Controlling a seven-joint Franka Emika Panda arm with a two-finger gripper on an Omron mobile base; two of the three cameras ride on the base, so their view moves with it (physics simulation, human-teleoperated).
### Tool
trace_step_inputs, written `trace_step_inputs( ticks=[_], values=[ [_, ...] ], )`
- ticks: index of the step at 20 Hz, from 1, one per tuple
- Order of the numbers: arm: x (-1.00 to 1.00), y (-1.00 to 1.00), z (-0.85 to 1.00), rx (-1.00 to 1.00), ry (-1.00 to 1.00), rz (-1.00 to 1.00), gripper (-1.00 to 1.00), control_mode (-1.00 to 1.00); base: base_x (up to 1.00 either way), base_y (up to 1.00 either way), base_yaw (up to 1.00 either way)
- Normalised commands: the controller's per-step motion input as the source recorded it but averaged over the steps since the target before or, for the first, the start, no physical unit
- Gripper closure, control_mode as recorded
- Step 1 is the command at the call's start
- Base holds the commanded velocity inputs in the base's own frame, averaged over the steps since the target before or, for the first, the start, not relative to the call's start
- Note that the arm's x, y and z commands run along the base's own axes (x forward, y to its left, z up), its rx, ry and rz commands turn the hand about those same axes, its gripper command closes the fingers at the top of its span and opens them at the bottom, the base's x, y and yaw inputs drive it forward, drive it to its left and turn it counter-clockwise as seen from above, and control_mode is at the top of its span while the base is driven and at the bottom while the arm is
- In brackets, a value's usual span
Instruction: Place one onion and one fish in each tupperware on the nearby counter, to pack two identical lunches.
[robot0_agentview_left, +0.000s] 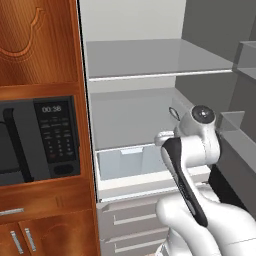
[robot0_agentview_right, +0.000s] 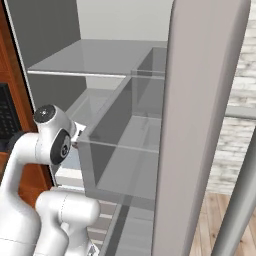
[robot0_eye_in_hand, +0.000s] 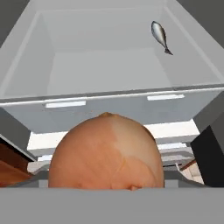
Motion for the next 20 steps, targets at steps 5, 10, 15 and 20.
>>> trace_step_inputs(
  ticks=[5, 10, 15, 20],
  values=[
    [-0.68, -0.06, 0.3, 0.0, 0.0, 0.09, 1.0, -1.0, 0.0, 0.0, 0.0],
    [-0.14, 0.0, 0.03, 0.0, 0.0, 0.0, 1.0, 1.0, -0.7, 0.03, 0.0],
    [0.0, 0.0, 0.0, 0.0, 0.0, 0.0, 1.0, 1.0, -0.49, 0.39, 0.0],
    [0.0, 0.0, 0.0, 0.0, 0.0, 0.0, 1.0, 1.0, -0.02, 0.97, 0.01]
  ],
)
